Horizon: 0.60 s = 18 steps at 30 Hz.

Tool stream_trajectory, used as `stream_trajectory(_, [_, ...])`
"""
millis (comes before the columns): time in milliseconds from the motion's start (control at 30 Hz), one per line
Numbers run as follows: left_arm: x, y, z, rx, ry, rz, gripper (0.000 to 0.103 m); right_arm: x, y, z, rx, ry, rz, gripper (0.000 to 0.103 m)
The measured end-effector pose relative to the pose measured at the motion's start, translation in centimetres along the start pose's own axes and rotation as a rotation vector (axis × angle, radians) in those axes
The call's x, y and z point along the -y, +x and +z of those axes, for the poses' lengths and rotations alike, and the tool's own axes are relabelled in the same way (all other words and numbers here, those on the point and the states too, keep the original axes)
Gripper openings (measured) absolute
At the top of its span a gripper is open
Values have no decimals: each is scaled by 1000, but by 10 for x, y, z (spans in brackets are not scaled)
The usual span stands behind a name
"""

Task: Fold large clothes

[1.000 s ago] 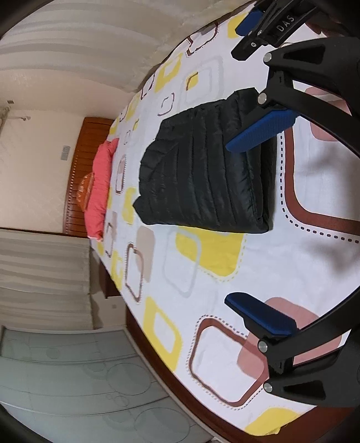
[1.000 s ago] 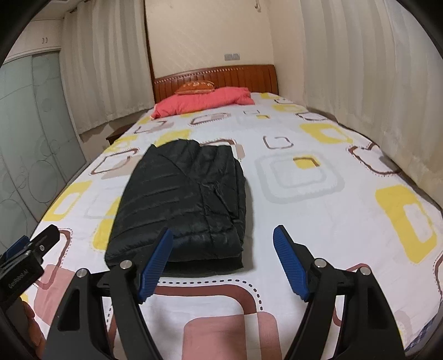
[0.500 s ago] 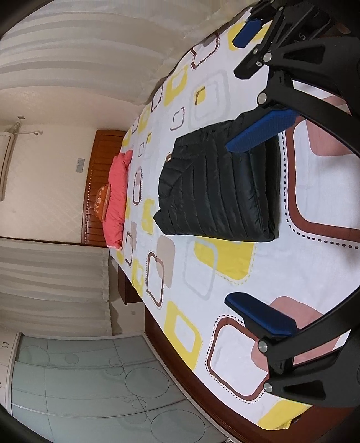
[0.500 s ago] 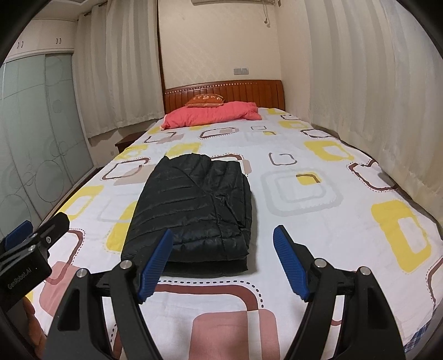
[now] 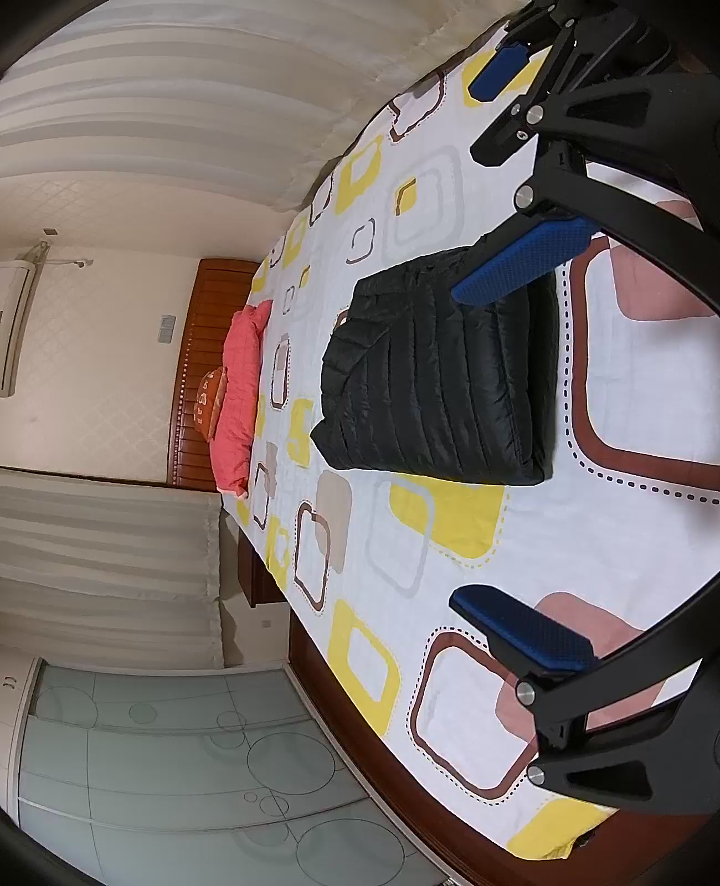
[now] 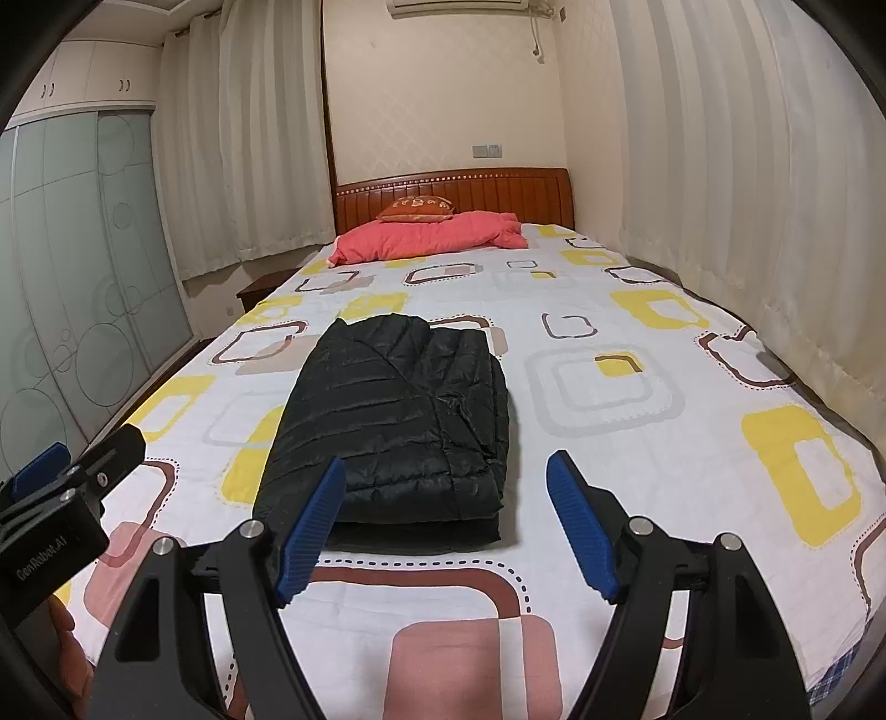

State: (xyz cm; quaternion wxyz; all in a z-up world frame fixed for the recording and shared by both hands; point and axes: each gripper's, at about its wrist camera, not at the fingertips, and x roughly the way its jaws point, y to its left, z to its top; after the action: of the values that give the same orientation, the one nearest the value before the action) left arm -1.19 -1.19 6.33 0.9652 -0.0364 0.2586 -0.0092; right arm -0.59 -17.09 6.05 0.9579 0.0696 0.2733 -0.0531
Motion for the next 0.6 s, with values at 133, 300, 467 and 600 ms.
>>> stream_trajectory(133, [-1, 2, -1, -1, -3, 1, 101, 0, 0, 0, 1, 0, -1, 74])
stream_trajectory(300, [-2, 1, -2, -6, -8, 1, 101, -1, 1, 0, 0, -2, -1, 74])
stream_trajectory(467, [-2, 1, -2, -6, -10, 3, 101, -2, 1, 0, 0, -5, 0, 74])
stream_trajectory(600, [-3, 2, -2, -8, -13, 4, 101, -2, 1, -1, -1, -3, 0, 74])
